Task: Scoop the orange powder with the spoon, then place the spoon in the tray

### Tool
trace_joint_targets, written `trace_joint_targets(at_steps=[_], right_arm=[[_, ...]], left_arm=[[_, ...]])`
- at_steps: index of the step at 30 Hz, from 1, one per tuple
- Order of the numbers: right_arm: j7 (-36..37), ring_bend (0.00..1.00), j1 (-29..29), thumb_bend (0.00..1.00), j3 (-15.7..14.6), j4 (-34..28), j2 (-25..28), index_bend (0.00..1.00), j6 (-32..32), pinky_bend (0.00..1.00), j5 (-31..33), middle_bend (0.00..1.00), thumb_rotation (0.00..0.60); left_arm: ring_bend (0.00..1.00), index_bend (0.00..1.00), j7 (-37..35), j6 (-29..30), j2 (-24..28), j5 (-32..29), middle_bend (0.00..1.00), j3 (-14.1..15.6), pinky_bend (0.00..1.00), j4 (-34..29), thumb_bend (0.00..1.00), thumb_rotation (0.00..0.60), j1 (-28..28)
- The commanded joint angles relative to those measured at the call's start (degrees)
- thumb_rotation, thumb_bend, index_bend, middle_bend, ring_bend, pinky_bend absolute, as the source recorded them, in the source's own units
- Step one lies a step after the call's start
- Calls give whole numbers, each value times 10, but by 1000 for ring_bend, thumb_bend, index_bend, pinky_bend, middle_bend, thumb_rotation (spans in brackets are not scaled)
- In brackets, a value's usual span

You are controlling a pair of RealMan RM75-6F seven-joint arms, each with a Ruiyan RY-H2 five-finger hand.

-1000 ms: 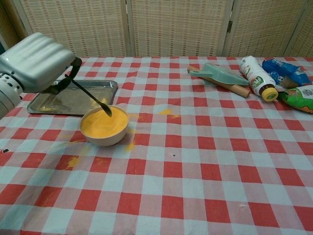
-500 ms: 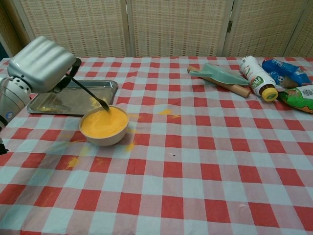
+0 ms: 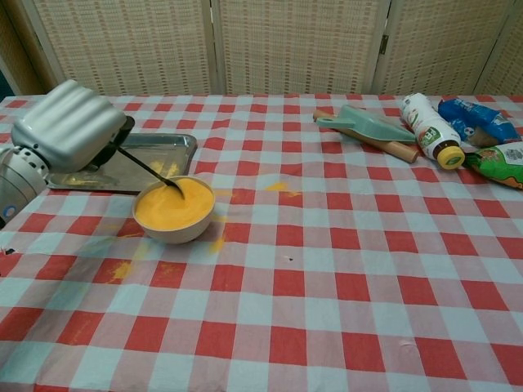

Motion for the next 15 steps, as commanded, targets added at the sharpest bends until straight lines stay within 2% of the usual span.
trace_joint_targets(at_steps=[1, 15], right_arm=[[-1, 0, 1, 189, 0, 0, 0, 0, -1, 0, 0, 0, 600], [-13, 0, 1, 189, -3, -4, -4, 0, -3, 0, -3, 0, 600]], left_arm=[[1000, 953, 27, -10, 16, -17, 1000, -1, 1000, -33, 795, 600, 10], [1000, 953, 70, -6, 87, -39, 1000, 5, 1000, -154, 800, 600, 38]])
